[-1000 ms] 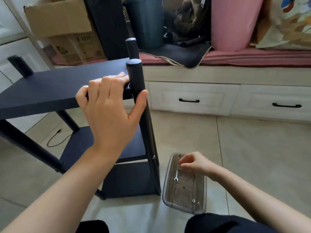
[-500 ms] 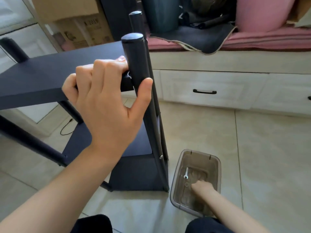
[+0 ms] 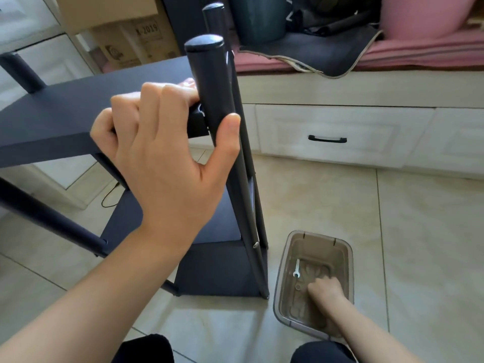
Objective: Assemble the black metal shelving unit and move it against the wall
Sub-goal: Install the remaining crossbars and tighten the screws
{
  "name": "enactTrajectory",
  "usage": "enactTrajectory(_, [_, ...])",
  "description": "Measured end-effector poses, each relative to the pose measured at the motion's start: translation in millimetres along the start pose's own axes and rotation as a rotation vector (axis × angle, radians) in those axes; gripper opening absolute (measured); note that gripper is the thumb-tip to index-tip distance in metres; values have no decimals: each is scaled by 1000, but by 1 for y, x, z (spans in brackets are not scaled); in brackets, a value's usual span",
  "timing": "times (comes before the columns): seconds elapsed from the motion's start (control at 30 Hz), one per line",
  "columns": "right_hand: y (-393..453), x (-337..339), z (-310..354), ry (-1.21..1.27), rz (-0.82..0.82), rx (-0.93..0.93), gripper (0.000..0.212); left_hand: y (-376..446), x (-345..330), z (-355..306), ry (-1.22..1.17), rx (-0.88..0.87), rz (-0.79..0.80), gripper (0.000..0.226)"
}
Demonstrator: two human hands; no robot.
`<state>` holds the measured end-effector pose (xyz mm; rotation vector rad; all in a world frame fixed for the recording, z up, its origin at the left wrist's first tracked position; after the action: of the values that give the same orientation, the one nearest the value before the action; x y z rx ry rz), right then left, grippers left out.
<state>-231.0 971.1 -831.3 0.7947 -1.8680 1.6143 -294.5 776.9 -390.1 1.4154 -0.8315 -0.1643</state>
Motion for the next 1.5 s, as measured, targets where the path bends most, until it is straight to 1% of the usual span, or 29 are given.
enactTrajectory(0.13, [5, 15, -25, 132, -31, 40, 37, 0, 1, 0, -20, 9, 15, 51])
enactTrajectory(0.23, [1, 41, -42, 254, -78, 82, 20, 1, 1, 0, -23, 21, 40, 51])
enactTrajectory(0.3, [-8, 65, -51, 341, -164, 94, 14, 2, 2, -1, -23, 25, 52, 49])
enactTrajectory(0.37, [-24, 90, -56, 534, -302, 115, 15, 2, 4, -2, -32, 30, 68, 45])
enactTrajectory(0.43, [-48, 114, -58, 787, -457, 124, 7, 3, 6, -2, -45, 36, 103, 41])
enactTrajectory(0.5, [-75, 134, -54, 1073, -539, 144, 4, 5, 8, -2, -53, 46, 146, 39])
enactTrajectory(0.57, [-101, 155, -47, 1325, -579, 195, 7, 6, 11, -3, -56, 63, 194, 39])
enactTrajectory(0.67, [-138, 185, -35, 1733, -557, 269, 14, 7, 18, -6, -60, 78, 258, 40])
enactTrajectory(0.73, [-159, 205, -27, 1865, -584, 290, 17, 5, 25, -8, -48, 66, 285, 40])
enactTrajectory(0.8, [-177, 224, -14, 1839, -634, 337, 20, 4, 32, -10, -24, 52, 314, 43])
enactTrajectory(0.9, [-193, 245, 14, 1665, -706, 397, 20, 2, 43, -14, -15, 74, 382, 48])
enactTrajectory(0.97, [-197, 252, 34, 1625, -681, 453, 22, 0, 51, -16, -8, 89, 405, 50])
enactTrajectory(1.07, [-198, 254, 55, 1709, -569, 532, 27, -6, 63, -15, 6, 80, 388, 49])
enactTrajectory(1.13, [-199, 255, 66, 1778, -539, 559, 29, -8, 68, -9, 4, 82, 382, 50])
enactTrajectory(1.27, [-204, 267, 90, 1792, -573, 542, 27, -5, 76, 13, 1, 118, 434, 54])
enactTrajectory(1.37, [-211, 286, 107, 1759, -588, 582, 25, 4, 82, 39, -24, 154, 459, 54])
enactTrajectory(1.5, [-214, 312, 127, 1725, -582, 570, 22, 20, 90, 75, -44, 204, 432, 48])
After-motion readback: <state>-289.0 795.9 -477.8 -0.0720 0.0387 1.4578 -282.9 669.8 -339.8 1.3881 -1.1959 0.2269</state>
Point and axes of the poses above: each hand's wrist, its own y-axis towards the middle knuckle, its own x-axis out of the back of the hand, z = x × y, the point moved 4 cm from there along y, towards the middle knuckle, and after that the axes turned 4 degrees about z, right-handed, at the moved point
